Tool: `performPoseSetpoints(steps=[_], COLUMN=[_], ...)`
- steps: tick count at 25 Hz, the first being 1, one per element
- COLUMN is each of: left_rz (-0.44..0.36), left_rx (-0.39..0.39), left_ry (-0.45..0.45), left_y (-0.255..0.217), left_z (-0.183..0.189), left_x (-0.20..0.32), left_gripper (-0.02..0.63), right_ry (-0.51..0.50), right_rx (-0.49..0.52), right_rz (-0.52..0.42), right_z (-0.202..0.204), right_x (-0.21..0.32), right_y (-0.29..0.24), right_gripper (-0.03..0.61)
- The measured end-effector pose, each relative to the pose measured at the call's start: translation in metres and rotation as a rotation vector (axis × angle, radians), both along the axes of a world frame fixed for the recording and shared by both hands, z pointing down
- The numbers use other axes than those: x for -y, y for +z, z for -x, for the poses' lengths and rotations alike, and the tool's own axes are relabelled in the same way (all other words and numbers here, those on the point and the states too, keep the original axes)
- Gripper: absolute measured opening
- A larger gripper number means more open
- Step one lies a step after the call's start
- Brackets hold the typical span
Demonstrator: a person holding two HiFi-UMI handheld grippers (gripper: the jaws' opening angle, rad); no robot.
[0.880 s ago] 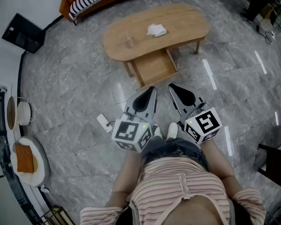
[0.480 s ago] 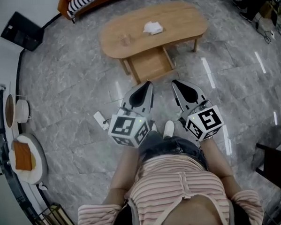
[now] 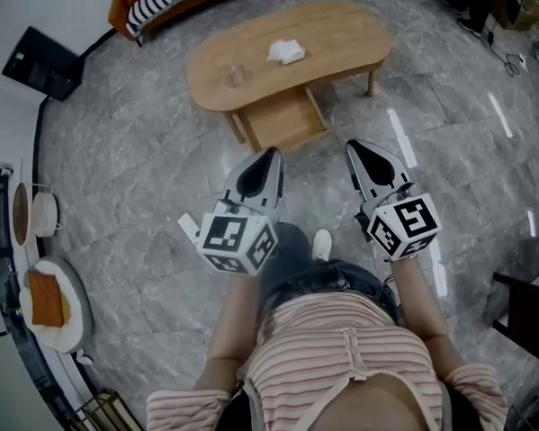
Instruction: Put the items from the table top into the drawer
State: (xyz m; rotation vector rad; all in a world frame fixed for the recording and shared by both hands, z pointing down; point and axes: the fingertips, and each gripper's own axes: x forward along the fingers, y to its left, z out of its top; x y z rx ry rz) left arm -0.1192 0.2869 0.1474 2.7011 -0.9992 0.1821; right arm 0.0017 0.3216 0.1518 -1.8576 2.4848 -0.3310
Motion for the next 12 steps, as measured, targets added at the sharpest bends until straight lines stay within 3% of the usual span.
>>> performPoseSetpoints(steps=[12], left_rz=[0.015], left_rx=[0.01], left_ry=[-0.016], left_y=[0.001], left_z=[-0.014], left_x=[0.024], left_gripper=[0.014], right_ry=[0.045], right_rx=[0.026], right_rz=[-0.008], right_z=[-0.03], right_x=[0.014], right_y=[-0.003], right_gripper=[0.008])
